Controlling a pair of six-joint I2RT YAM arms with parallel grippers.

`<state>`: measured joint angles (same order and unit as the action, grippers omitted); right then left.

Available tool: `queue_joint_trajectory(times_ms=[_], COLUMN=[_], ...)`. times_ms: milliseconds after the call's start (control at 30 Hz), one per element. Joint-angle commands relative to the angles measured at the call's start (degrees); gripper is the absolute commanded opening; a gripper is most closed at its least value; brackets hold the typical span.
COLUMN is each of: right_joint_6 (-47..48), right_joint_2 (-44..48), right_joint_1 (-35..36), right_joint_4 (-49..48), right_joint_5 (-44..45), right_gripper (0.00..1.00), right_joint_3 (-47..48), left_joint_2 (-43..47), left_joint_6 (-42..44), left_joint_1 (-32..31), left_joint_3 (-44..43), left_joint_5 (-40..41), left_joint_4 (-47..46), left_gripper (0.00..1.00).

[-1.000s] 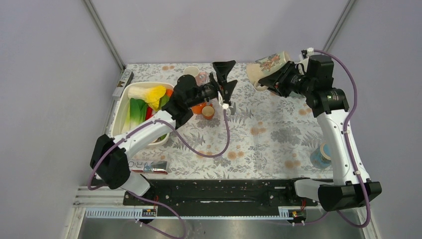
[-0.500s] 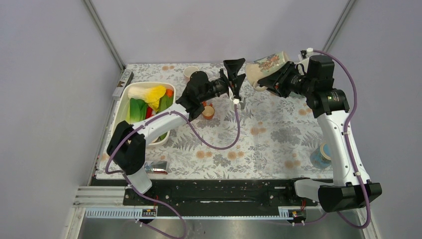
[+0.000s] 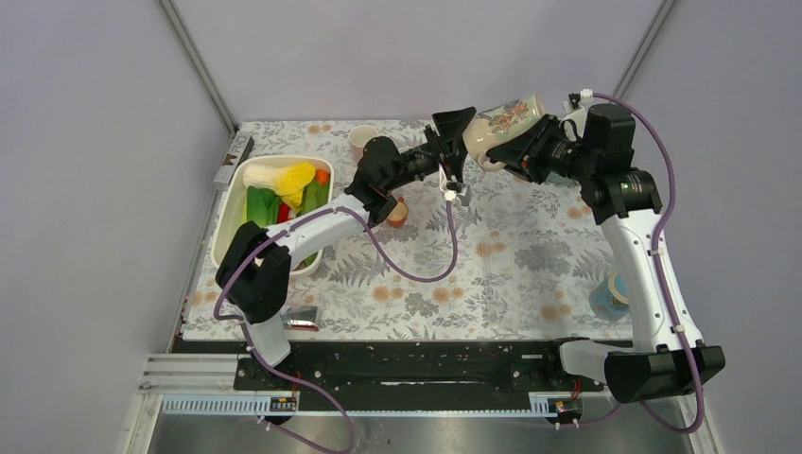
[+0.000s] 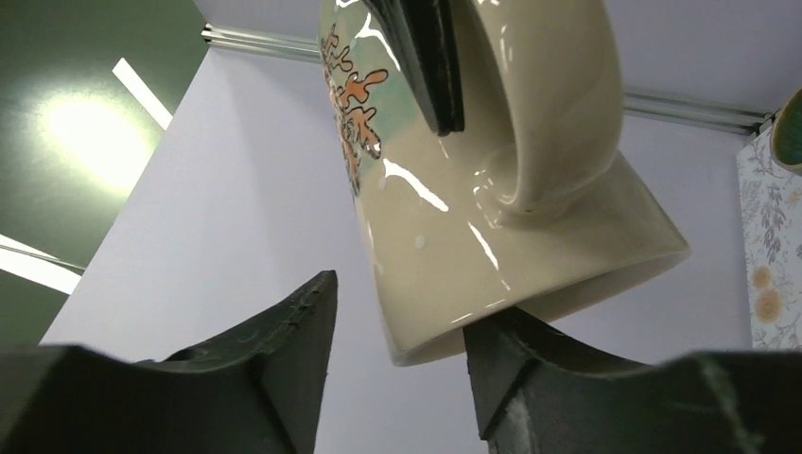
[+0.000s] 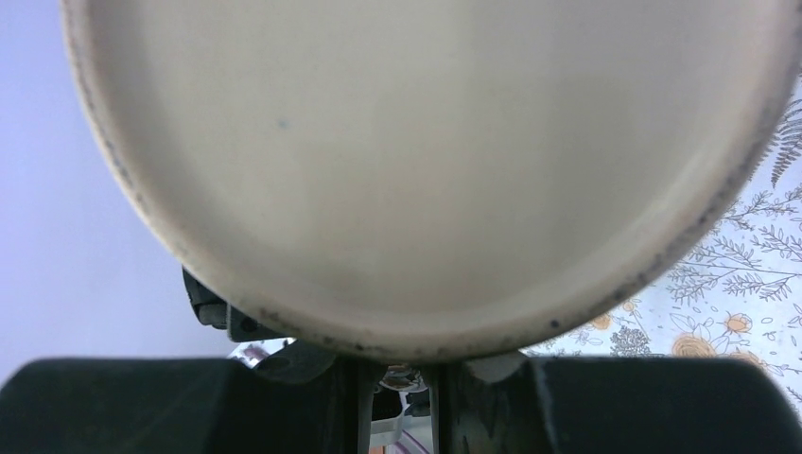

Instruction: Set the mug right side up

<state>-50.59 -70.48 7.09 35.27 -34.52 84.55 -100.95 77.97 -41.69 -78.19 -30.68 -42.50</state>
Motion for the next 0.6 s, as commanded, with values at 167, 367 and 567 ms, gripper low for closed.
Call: queue_joint_trajectory(times_ms=[167,367,567], right_joint_6=[-1.04,-1.97,5.30], right_joint_2=[0.75,-1.22,-2.42], right_joint_1=[-0.01,-0.06,-0.06], right_joint_4=[-11.13,-12.53,-7.88], right_joint_5=[-4.92,-5.07,3.11], right_gripper=[0.00,0.13,0.70], right_joint_3=[0.79,-0.13,-1.06], left_joint_2=[-0.23,0.92,1.58], left_joint_6=[0.34,-0.39,-9.09], left_joint_1=[-0.82,-1.53,-2.36], left_joint_3=[-0.10,2.36,-0.59], left_joint_5=[-6.02,-3.27,11.11], left_joint_4=[-9.25,-7.97,6.85], left_gripper=[0.17,0.00,0.00])
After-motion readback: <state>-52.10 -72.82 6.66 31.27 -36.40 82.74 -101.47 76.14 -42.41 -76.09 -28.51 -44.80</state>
